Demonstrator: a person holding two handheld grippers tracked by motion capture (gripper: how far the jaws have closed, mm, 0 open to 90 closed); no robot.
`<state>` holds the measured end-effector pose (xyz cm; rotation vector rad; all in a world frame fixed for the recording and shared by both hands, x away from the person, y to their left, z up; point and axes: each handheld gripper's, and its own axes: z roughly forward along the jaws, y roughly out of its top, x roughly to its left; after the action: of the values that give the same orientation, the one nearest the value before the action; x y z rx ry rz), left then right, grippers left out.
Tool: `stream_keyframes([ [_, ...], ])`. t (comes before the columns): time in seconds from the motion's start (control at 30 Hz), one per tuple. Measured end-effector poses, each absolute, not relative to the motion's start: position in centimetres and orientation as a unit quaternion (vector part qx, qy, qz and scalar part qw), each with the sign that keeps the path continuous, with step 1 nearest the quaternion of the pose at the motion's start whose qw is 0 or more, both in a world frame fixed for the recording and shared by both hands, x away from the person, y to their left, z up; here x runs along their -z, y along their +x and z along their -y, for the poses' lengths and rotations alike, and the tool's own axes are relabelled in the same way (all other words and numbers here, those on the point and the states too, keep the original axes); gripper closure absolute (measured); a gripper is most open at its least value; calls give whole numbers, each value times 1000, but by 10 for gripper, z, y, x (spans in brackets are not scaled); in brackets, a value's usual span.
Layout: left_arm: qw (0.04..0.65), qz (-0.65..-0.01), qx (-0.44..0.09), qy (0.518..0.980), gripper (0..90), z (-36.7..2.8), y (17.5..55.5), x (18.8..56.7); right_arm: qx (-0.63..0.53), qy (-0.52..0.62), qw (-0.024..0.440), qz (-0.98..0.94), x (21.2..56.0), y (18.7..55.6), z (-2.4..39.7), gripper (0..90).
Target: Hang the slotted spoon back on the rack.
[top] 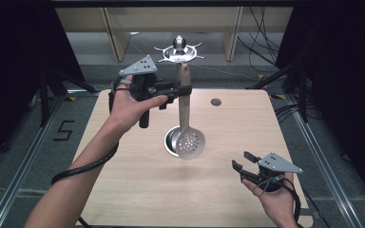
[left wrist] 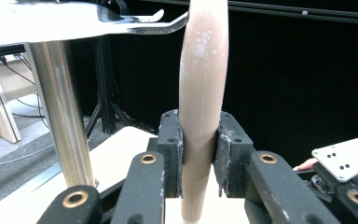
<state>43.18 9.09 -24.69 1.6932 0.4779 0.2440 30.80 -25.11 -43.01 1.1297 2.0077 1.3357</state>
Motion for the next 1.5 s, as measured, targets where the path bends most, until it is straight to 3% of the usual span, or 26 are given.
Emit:
stream_keyframes([
  [0.87, 654, -235, -77, 715, 727, -98, 440, 254, -484, 397, 244, -741, 432, 310, 254, 445],
  [1.5, 651, -262, -114, 703, 668, -99, 441, 258, -494, 405, 238, -732, 433, 310, 252, 445],
])
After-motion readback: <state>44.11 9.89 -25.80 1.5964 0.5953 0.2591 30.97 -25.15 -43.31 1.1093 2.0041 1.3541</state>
